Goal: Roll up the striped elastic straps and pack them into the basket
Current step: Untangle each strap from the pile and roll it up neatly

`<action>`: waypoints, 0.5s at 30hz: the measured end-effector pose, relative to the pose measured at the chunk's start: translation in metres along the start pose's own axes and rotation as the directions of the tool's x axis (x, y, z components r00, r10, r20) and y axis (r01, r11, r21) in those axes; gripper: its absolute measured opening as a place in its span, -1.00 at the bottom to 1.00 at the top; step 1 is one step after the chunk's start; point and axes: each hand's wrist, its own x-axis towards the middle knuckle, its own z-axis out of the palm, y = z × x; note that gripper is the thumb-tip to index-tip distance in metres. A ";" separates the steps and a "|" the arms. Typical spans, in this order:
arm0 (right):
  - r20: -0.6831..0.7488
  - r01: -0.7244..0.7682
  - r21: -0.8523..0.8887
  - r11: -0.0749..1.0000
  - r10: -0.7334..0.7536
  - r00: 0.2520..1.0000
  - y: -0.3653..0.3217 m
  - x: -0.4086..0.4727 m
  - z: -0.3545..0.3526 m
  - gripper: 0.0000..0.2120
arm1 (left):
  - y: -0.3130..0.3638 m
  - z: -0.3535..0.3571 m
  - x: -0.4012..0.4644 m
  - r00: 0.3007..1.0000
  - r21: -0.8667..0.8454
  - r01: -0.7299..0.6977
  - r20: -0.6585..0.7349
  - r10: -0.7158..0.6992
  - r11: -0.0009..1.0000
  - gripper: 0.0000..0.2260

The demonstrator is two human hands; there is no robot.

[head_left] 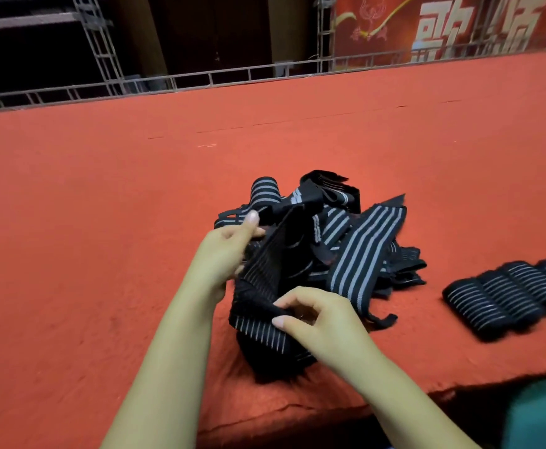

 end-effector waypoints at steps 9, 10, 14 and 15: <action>0.024 -0.011 0.006 1.000 0.011 1.000 0.009 -0.003 0.005 -0.81 | -0.007 0.007 0.009 0.960 0.420 -0.233 -0.045 0.277 0.877 -0.95; 0.016 -0.024 0.020 1.000 0.024 1.000 0.009 -0.003 0.001 -0.79 | -0.009 0.005 0.009 0.958 0.404 -0.231 -0.064 0.280 0.885 -0.94; -0.243 -0.064 0.088 0.994 0.084 0.966 0.006 0.019 -0.022 -0.75 | -0.013 0.004 0.003 0.959 0.390 -0.246 -0.035 0.281 0.888 -0.91; -0.301 -0.088 0.119 0.989 0.120 0.946 0.004 0.031 -0.028 -0.68 | -0.012 0.004 0.001 0.958 0.394 -0.254 -0.024 0.286 0.883 -0.90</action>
